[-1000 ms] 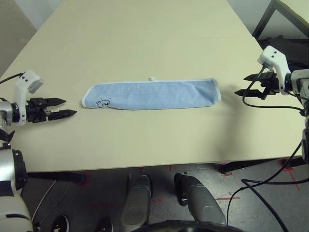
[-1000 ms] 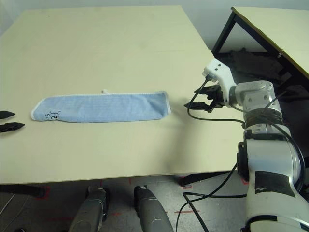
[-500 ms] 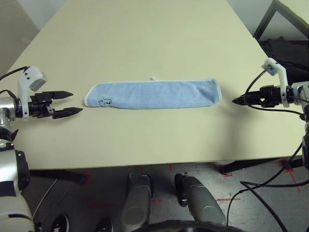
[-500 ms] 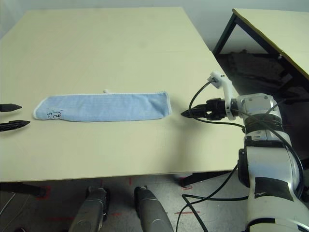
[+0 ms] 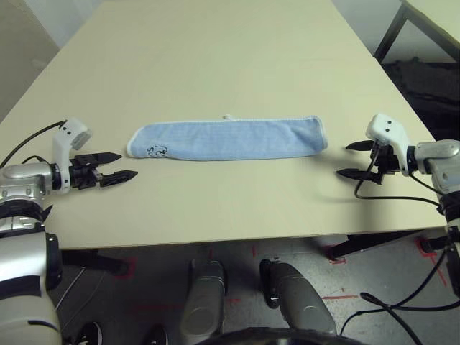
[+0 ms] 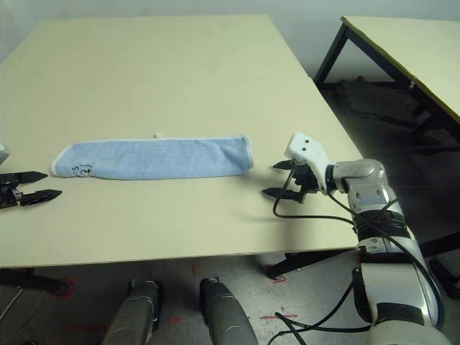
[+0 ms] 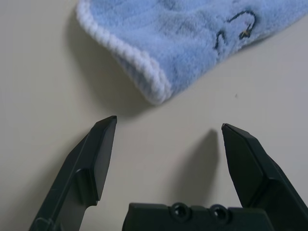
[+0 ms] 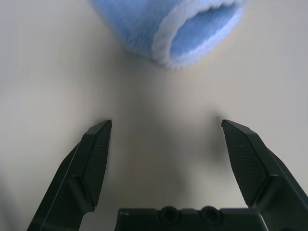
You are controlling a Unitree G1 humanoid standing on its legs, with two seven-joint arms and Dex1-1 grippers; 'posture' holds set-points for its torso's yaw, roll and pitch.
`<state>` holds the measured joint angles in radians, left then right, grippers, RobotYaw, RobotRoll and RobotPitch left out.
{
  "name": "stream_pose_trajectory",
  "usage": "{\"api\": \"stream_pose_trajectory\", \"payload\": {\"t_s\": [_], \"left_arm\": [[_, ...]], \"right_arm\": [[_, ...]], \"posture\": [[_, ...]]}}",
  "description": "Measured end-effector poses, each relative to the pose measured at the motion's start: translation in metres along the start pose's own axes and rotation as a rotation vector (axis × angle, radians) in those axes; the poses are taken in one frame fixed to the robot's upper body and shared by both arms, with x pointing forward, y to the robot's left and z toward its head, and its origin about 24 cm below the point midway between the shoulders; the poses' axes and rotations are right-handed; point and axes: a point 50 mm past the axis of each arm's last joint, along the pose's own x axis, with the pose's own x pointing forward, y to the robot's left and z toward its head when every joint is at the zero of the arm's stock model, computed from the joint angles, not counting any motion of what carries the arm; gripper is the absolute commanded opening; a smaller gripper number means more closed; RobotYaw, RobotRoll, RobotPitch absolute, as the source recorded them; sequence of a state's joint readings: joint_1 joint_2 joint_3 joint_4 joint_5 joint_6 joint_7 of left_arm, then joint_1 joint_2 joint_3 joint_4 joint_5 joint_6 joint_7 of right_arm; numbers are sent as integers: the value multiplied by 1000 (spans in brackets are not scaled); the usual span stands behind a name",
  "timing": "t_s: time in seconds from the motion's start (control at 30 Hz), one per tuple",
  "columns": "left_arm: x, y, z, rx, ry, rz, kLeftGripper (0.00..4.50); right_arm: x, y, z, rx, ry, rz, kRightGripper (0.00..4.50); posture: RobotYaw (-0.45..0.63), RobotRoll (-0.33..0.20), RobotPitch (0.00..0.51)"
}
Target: Fold the towel and set it aside.
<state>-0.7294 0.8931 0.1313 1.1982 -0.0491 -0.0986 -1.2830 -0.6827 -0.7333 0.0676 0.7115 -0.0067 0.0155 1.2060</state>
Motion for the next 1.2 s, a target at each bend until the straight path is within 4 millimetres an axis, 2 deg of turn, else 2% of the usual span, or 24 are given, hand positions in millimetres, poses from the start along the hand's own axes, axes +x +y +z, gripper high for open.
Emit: {"api": "stream_pose_trajectory", "payload": {"t_s": [0.17, 0.2, 0.23, 0.33, 0.47, 0.6, 0.63, 0.93, 1.2], "left_arm": [[4, 1, 3, 8, -9, 17, 4465], [4, 1, 4, 9, -10, 21, 4051], [4, 1, 4, 10, -11, 23, 3834], [5, 1, 5, 11, -14, 26, 2892], [5, 1, 5, 10, -15, 22, 1479], [5, 1, 5, 8, -15, 13, 74], [5, 0, 5, 7, -14, 11, 0], [-5, 1, 1, -14, 7, -15, 0], [-11, 2, -3, -32, 15, -18, 0]], "right_arm": [[8, 2, 3, 13, -42, -15, 4500], [10, 3, 4, 20, -55, -9, 4350], [12, 4, 5, 28, -70, -2, 4178], [16, 6, 9, 55, -113, 27, 3291], [18, 9, 21, 44, -179, 62, 1747], [15, 11, 21, 43, -191, 73, 333], [14, 12, 20, 46, -186, 76, 28], [-6, 13, 5, 50, -128, 101, 28], [-8, 14, 3, 45, -121, 118, 28]], "posture": [[38, 0, 186], [38, 0, 186], [38, 0, 186], [37, 0, 185], [39, 0, 187], [42, 0, 186], [42, 0, 186], [40, 0, 185], [47, 0, 185]]}}
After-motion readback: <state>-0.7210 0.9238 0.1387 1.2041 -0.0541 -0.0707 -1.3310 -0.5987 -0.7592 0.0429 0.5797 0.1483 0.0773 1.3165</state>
